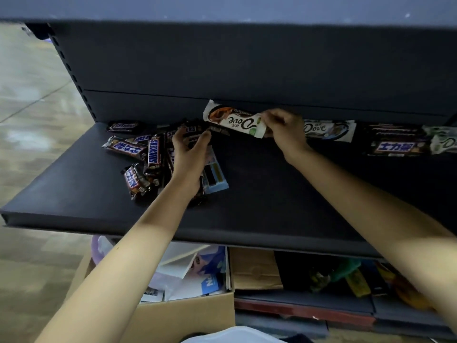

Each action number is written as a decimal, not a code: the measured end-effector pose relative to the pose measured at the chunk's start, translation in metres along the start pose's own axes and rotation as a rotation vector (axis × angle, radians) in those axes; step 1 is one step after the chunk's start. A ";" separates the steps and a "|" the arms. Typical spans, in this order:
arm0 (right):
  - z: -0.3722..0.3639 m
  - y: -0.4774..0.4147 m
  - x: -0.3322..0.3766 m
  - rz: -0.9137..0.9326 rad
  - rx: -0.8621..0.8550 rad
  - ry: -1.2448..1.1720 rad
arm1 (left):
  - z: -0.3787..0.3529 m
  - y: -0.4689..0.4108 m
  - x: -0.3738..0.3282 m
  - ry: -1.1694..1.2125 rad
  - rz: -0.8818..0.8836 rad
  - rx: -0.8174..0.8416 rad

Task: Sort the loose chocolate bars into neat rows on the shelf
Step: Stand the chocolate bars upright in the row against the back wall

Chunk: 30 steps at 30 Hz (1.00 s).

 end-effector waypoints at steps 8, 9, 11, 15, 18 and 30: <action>0.076 0.062 -0.019 -0.112 -0.162 -0.321 | -0.118 0.058 0.044 0.178 0.434 0.423; 0.083 0.071 -0.021 -0.099 -0.170 -0.308 | -0.133 0.065 0.046 0.156 0.435 0.477; 0.095 0.087 -0.026 -0.088 -0.154 -0.241 | -0.157 0.078 0.049 0.135 0.428 0.506; 0.121 0.104 -0.047 -0.220 -0.022 -0.103 | -0.186 0.089 0.049 0.026 0.330 0.517; 0.158 0.108 -0.055 -0.268 -0.059 -0.077 | -0.205 0.089 0.036 -0.400 0.028 0.682; 0.234 0.098 -0.061 -0.157 0.000 -0.018 | -0.266 0.123 0.011 -0.907 -0.479 0.890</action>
Point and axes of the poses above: each hand's wrist, its own y-axis away from the middle knuckle, its own z-axis out of the back of the hand, x = y × z, the point moved 10 cm from there along -y, towards the middle knuckle, and after that the axes turned 4 degrees about -z, right-handed, at the moved point
